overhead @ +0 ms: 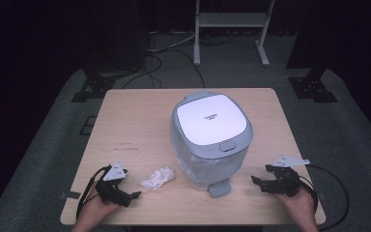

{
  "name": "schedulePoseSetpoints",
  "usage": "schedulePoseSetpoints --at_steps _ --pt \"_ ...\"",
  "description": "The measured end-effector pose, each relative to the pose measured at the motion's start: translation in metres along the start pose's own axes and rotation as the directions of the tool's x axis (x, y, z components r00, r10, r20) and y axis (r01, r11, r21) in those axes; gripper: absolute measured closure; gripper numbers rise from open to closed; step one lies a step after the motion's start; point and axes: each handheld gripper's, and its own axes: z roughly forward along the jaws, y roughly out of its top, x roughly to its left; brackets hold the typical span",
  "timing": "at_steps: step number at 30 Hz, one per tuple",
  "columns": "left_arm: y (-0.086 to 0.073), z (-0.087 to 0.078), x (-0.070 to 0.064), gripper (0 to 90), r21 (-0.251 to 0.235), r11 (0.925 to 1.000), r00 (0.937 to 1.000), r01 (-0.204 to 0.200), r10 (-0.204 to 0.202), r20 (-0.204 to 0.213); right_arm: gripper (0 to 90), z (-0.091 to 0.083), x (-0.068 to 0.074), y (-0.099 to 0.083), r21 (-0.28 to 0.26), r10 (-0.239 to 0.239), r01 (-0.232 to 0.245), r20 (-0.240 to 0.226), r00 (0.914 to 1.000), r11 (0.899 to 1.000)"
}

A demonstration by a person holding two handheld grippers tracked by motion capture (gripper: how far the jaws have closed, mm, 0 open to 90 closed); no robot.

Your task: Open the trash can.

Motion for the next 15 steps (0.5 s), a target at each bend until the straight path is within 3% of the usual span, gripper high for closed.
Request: schedulePoseSetpoints --at_steps 10,15 --pt "0.0 0.0 0.0 0.0 0.0 1.0 1.0 0.0 0.0 0.0 46.1 -0.011 0.001 0.006 -0.01 0.019 -0.02 -0.071 0.9973 1.0" --pt "0.0 0.0 0.001 0.0 0.002 1.0 1.0 -0.002 0.002 0.002 56.9 -0.014 0.001 0.007 -0.013 0.013 -0.014 -0.082 0.9966 1.0"
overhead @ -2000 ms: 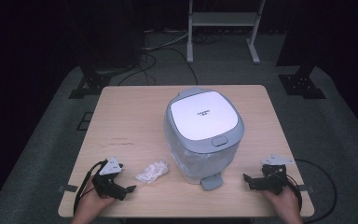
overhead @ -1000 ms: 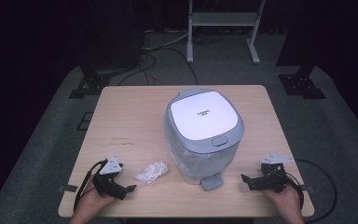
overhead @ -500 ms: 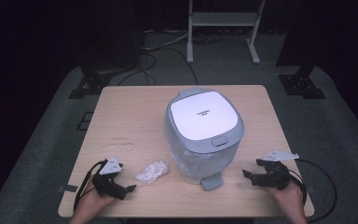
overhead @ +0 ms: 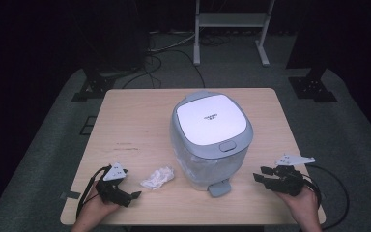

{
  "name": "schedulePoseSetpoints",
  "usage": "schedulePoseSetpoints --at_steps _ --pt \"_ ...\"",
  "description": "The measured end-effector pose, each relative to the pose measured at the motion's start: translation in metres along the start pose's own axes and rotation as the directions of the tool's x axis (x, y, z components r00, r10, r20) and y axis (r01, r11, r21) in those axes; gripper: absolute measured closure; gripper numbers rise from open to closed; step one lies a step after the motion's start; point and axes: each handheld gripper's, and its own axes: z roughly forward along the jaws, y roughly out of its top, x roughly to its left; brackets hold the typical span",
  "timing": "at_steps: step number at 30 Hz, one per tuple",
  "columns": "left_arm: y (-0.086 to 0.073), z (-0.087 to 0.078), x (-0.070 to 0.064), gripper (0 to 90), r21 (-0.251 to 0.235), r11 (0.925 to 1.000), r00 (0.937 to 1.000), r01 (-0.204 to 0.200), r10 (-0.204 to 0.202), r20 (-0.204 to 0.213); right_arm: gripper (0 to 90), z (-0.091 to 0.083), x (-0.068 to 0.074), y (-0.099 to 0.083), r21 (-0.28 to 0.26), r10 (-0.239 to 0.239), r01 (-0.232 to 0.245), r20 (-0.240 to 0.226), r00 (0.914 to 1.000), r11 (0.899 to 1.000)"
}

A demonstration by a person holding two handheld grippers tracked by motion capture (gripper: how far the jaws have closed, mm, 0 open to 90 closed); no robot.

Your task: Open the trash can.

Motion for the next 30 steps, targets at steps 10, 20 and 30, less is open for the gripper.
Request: schedulePoseSetpoints --at_steps 10,20,30 --pt "0.0 0.0 0.0 0.0 -0.001 1.0 1.0 -0.001 0.001 0.0 82.6 -0.01 -0.001 0.007 0.002 -0.016 0.016 -0.048 0.9987 1.0" --pt "0.0 0.0 0.0 0.0 -0.002 1.0 1.0 0.0 0.0 0.001 89.9 -0.022 -0.005 0.016 -0.012 -0.016 0.015 -0.095 0.9953 1.0" --pt "0.0 0.0 0.0 0.0 0.001 1.0 1.0 -0.003 0.003 0.001 89.9 -0.033 -0.005 0.024 -0.031 -0.016 0.012 -0.121 0.9925 0.999"
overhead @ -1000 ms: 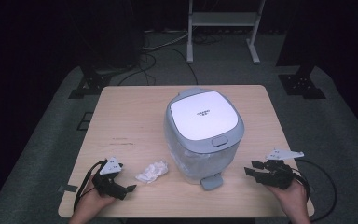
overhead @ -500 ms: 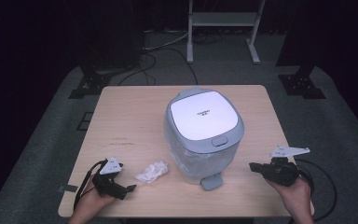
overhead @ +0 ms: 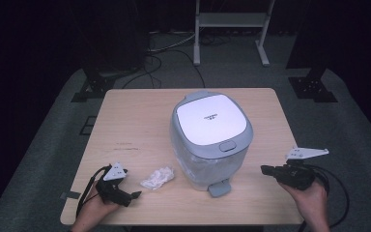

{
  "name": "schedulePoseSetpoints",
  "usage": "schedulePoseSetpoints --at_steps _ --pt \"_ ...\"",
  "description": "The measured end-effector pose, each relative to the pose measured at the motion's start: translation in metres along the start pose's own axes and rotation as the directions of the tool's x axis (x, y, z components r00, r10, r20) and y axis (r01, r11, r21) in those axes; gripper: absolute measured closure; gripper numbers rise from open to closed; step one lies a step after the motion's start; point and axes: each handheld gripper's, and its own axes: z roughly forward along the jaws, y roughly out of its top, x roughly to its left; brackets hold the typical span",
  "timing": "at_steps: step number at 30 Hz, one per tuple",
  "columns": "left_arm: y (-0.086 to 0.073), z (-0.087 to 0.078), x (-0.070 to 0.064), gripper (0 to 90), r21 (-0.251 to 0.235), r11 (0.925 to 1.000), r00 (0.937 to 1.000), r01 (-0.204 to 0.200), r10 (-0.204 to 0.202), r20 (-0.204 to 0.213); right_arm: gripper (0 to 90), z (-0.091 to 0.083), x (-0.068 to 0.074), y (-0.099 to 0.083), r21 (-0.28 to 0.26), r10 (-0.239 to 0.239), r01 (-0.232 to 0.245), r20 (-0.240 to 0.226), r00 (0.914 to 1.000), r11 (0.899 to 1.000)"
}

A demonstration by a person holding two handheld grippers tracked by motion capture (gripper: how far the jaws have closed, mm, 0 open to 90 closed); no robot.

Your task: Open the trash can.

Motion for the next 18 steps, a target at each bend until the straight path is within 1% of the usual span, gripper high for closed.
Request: schedulePoseSetpoints --at_steps 8,18 --pt "0.0 0.0 0.0 0.0 0.0 1.0 1.0 0.0 0.0 0.0 89.9 -0.01 0.002 0.007 -0.031 -0.003 0.002 -0.036 0.9993 1.0" --pt "0.0 0.0 0.0 0.0 0.0 1.0 1.0 0.001 -0.001 0.0 89.9 -0.021 0.006 0.024 -0.078 -0.042 0.036 -0.07 0.9966 0.996"
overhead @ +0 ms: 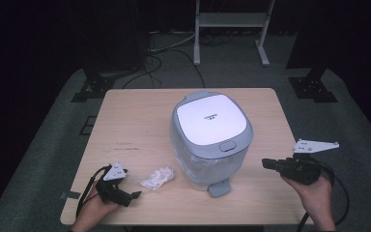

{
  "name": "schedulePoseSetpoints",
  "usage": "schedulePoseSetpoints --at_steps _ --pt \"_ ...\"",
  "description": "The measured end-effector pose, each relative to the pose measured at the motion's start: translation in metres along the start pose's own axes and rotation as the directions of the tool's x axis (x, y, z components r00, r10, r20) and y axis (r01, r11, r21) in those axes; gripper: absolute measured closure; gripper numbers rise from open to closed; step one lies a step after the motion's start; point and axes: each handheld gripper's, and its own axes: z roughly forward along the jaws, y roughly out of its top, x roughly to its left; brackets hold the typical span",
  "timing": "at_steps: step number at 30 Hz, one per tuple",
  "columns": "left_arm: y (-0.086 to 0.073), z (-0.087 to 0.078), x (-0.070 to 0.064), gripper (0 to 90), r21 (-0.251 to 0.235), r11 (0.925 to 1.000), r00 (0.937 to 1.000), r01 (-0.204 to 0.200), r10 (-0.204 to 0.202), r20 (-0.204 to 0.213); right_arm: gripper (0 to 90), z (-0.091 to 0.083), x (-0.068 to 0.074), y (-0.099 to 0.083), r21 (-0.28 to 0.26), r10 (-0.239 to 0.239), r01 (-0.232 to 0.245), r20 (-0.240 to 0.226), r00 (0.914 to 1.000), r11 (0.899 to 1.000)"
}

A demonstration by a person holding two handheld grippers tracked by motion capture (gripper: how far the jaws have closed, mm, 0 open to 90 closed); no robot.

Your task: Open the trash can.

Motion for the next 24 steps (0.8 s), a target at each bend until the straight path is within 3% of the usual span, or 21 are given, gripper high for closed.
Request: schedulePoseSetpoints --at_steps 12,24 --pt "0.0 0.0 0.0 0.0 -0.002 1.0 1.0 0.002 -0.002 0.0 89.9 -0.019 0.008 0.028 -0.072 -0.047 0.044 -0.045 0.9979 0.996" --pt "0.0 0.0 0.0 0.0 -0.003 1.0 1.0 0.002 -0.002 -0.001 89.8 -0.033 0.021 0.054 -0.14 -0.108 0.093 -0.099 0.9892 0.986"
